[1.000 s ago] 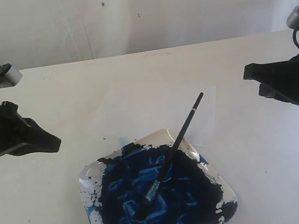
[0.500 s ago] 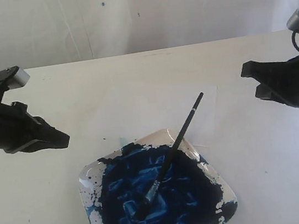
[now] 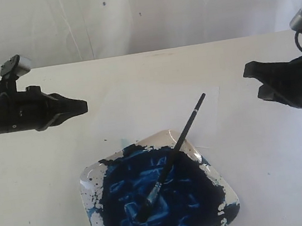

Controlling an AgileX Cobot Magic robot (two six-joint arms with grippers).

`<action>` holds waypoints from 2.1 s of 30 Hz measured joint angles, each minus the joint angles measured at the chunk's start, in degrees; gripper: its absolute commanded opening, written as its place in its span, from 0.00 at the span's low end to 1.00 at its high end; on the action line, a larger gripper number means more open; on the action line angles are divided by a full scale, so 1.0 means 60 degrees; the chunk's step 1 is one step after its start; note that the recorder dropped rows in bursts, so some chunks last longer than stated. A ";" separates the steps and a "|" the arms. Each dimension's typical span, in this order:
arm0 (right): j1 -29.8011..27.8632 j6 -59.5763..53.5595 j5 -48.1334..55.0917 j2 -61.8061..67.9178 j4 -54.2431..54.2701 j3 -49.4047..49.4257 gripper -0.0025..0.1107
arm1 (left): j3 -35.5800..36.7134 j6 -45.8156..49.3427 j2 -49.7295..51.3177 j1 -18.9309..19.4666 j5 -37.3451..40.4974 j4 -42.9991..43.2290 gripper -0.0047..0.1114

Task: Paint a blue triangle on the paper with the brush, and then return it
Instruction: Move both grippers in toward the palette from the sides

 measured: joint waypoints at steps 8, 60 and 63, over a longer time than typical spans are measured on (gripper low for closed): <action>0.0000 0.0000 0.0000 0.0000 0.0110 0.0000 0.02 | -0.0877 0.0326 0.1219 0.0000 0.0805 -0.0418 0.04; 0.0000 0.0000 0.0053 0.0971 0.0531 0.0000 0.02 | -0.2788 -0.1139 0.4123 -0.0017 -0.0552 0.0160 0.04; 0.0000 0.0000 0.0053 0.0971 0.0531 0.0000 0.02 | -0.2788 -0.0646 0.4248 -0.0017 -0.0385 -0.0024 0.04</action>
